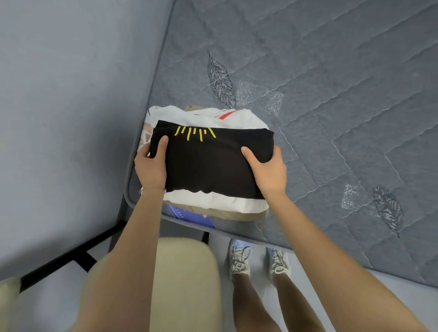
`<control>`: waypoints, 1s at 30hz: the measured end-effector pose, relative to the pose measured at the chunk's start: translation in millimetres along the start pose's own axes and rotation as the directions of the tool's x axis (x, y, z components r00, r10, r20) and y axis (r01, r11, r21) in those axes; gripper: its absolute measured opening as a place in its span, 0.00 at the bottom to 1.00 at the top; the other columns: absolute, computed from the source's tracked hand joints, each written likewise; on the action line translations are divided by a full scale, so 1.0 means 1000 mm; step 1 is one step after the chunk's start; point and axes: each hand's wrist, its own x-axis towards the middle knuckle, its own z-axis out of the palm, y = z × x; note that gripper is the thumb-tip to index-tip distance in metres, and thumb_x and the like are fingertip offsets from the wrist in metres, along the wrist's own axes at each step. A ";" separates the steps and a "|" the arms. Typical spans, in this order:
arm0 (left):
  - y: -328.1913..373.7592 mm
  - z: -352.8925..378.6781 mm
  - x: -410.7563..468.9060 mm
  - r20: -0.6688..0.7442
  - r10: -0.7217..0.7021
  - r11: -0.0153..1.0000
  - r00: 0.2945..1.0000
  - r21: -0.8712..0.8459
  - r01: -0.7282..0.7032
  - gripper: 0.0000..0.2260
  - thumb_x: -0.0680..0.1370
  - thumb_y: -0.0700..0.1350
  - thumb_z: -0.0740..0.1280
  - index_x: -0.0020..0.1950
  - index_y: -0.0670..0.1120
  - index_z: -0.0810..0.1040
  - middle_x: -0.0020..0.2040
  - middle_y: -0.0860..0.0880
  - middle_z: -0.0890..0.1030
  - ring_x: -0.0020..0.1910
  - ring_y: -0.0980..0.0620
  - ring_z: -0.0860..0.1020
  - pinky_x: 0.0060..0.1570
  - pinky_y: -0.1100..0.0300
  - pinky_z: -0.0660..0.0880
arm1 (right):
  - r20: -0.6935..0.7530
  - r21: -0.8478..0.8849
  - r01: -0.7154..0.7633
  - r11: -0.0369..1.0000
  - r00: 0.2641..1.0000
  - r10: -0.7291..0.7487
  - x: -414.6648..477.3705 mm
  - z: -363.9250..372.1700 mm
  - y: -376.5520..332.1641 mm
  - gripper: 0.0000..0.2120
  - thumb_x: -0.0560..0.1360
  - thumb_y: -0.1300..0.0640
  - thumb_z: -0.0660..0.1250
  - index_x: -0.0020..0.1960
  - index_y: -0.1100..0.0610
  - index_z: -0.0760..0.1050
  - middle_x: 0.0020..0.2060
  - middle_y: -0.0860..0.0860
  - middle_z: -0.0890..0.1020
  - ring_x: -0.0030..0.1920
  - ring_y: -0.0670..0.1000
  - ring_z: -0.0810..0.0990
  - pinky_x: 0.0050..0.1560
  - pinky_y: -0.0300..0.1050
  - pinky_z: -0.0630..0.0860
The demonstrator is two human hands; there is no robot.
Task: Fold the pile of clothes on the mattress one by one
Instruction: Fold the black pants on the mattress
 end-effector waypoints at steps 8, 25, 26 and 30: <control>0.028 -0.010 -0.016 -0.093 0.180 0.935 0.979 0.326 -0.141 0.24 0.78 0.57 0.66 0.69 0.46 0.70 0.66 0.47 0.74 0.64 0.49 0.72 0.62 0.56 0.69 | 0.010 -0.189 0.044 0.981 0.999 -0.043 -0.012 -0.025 -0.026 0.41 0.70 0.34 0.68 0.74 0.52 0.59 0.70 0.53 0.64 0.71 0.55 0.61 0.71 0.56 0.59; 0.184 0.058 -0.224 0.611 0.465 0.192 0.641 0.637 -0.747 0.27 0.81 0.60 0.56 0.78 0.53 0.58 0.78 0.45 0.58 0.77 0.44 0.55 0.73 0.43 0.48 | 0.091 -0.729 0.251 0.637 0.958 -0.273 -0.110 -0.256 -0.065 0.32 0.78 0.40 0.56 0.78 0.46 0.50 0.79 0.52 0.50 0.78 0.57 0.43 0.75 0.59 0.41; 0.192 0.068 -0.239 0.638 0.462 0.156 0.616 0.626 -0.764 0.28 0.80 0.61 0.56 0.78 0.54 0.57 0.78 0.45 0.57 0.77 0.44 0.54 0.73 0.43 0.47 | 0.074 -0.730 0.236 0.642 0.960 -0.269 -0.112 -0.276 -0.060 0.32 0.78 0.40 0.56 0.78 0.46 0.50 0.79 0.52 0.49 0.78 0.57 0.43 0.75 0.59 0.41; 0.215 0.119 -0.303 0.690 0.478 0.107 0.543 0.568 -0.816 0.29 0.80 0.61 0.57 0.78 0.54 0.57 0.78 0.45 0.58 0.77 0.43 0.54 0.74 0.42 0.48 | -0.007 -0.709 0.170 0.684 0.969 -0.249 -0.116 -0.363 -0.034 0.33 0.78 0.39 0.57 0.79 0.46 0.49 0.79 0.51 0.48 0.78 0.56 0.43 0.75 0.58 0.41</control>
